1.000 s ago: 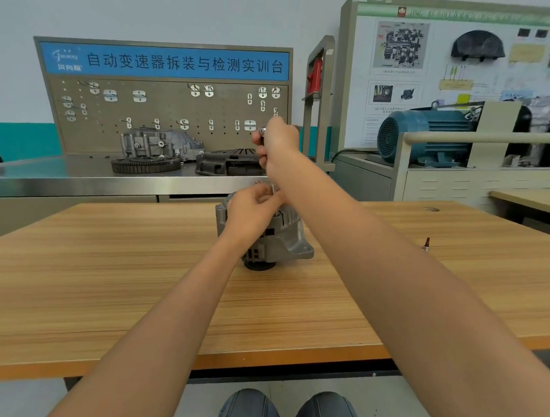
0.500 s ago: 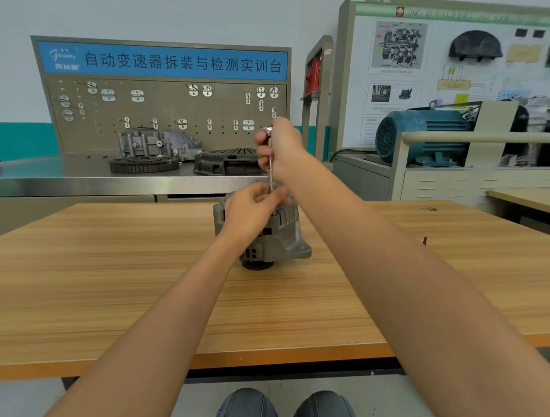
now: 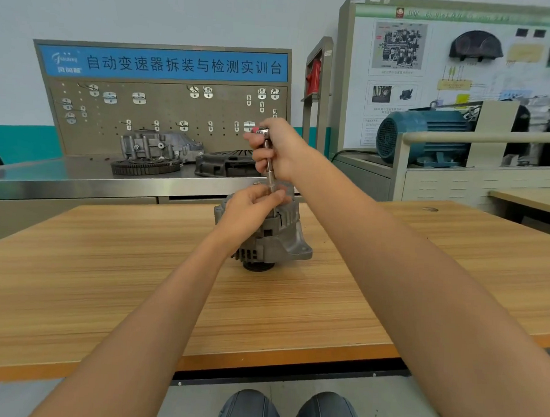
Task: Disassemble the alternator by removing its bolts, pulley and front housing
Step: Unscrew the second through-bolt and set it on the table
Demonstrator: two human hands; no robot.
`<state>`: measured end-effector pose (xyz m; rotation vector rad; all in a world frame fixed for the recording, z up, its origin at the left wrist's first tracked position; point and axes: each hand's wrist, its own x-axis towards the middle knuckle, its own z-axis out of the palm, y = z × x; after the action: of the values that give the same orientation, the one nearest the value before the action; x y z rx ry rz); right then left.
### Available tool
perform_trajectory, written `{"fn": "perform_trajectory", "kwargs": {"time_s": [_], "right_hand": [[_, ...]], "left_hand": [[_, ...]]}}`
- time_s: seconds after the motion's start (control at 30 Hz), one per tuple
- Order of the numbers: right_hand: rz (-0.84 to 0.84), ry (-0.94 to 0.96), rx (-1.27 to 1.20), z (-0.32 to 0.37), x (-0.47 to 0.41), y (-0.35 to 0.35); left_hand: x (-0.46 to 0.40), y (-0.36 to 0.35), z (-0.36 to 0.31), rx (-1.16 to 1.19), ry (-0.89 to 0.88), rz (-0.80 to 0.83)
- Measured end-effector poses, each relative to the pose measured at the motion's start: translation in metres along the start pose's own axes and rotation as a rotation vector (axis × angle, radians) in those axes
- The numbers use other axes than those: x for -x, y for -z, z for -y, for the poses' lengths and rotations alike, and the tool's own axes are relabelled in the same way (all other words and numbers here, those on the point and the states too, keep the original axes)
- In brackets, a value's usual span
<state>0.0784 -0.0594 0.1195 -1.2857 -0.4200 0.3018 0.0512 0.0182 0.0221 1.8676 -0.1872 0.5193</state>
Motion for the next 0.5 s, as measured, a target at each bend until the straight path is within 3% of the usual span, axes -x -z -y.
{"fn": "perform_trajectory", "kwargs": {"time_s": [0.07,0.1,0.2,0.27,0.33,0.43,0.5], "right_hand": [[0.027,-0.02,-0.034,0.0,0.0,0.003],[-0.043,-0.007,-0.067,-0.001,0.0,0.002],[-0.428,0.169,-0.106,-0.009,0.002,-0.011],[-0.593,0.288,-0.169,-0.014,0.002,-0.02],[-0.544,0.232,-0.11,-0.011,0.0,-0.019],[-0.22,0.037,-0.011,0.0,0.001,-0.009],[-0.161,0.018,-0.018,0.0,0.0,-0.008]], "left_hand": [[0.0,0.003,0.0,0.035,0.011,0.047],[0.0,0.003,-0.001,0.039,0.004,0.045],[-0.001,-0.001,-0.001,0.032,-0.021,-0.027],[-0.001,-0.002,0.0,0.0,-0.017,-0.075],[0.0,-0.002,0.0,0.008,-0.02,-0.075],[0.001,0.003,-0.001,0.025,-0.004,0.024],[0.0,0.006,-0.002,0.022,0.005,0.068]]}}
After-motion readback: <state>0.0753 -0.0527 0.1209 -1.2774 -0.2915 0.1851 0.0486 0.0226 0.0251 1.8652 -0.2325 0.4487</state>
